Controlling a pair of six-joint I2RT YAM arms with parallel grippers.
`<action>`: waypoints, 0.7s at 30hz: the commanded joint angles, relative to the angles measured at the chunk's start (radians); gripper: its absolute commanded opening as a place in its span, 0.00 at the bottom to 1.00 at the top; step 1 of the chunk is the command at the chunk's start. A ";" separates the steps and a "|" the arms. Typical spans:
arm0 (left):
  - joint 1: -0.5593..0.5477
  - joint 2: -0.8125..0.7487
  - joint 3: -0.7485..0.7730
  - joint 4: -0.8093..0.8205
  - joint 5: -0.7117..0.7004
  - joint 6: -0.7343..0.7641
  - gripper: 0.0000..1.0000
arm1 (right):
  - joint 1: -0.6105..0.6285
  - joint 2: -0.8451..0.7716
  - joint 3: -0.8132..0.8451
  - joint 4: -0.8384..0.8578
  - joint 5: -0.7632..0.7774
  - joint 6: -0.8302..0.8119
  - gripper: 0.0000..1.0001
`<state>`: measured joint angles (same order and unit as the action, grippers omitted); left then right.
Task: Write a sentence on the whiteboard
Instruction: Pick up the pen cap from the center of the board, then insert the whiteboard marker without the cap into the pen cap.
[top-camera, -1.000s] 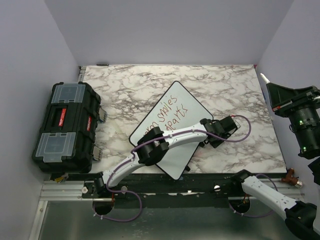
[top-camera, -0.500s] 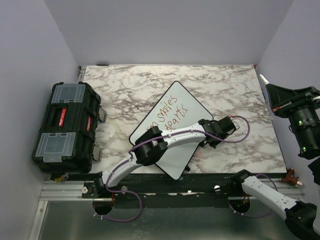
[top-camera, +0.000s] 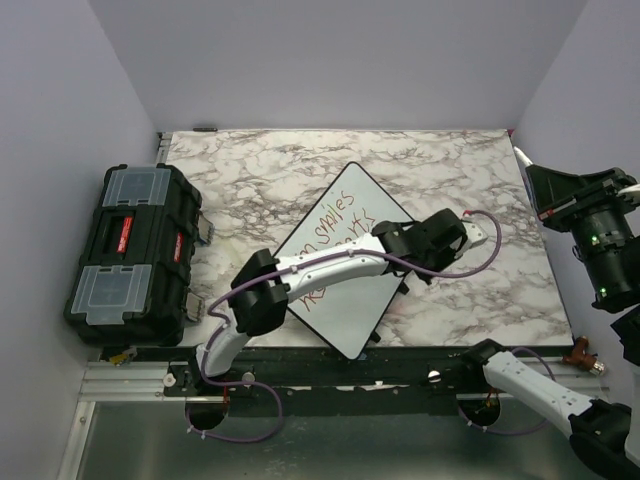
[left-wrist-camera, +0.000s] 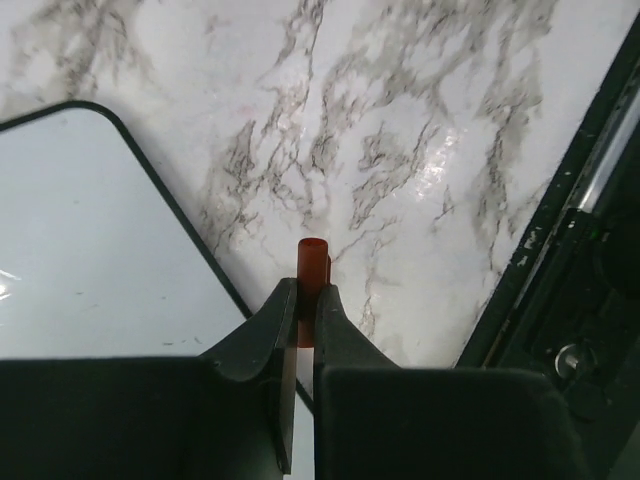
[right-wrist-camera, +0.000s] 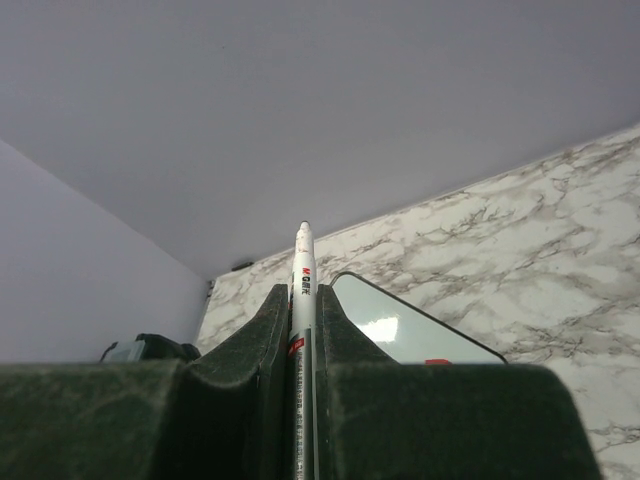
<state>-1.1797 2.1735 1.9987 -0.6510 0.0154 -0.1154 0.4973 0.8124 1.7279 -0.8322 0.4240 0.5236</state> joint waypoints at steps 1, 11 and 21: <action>-0.006 -0.143 -0.052 0.017 0.014 0.067 0.00 | 0.001 0.025 0.022 -0.005 -0.040 0.006 0.01; 0.035 -0.443 -0.280 0.059 -0.008 0.171 0.00 | 0.001 0.054 -0.001 0.016 -0.129 0.028 0.01; 0.116 -0.781 -0.579 0.212 -0.036 0.357 0.00 | 0.001 0.109 -0.070 0.060 -0.325 0.042 0.01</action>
<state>-1.0954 1.5433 1.5417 -0.5552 0.0093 0.1070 0.4973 0.8928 1.6855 -0.8009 0.2214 0.5568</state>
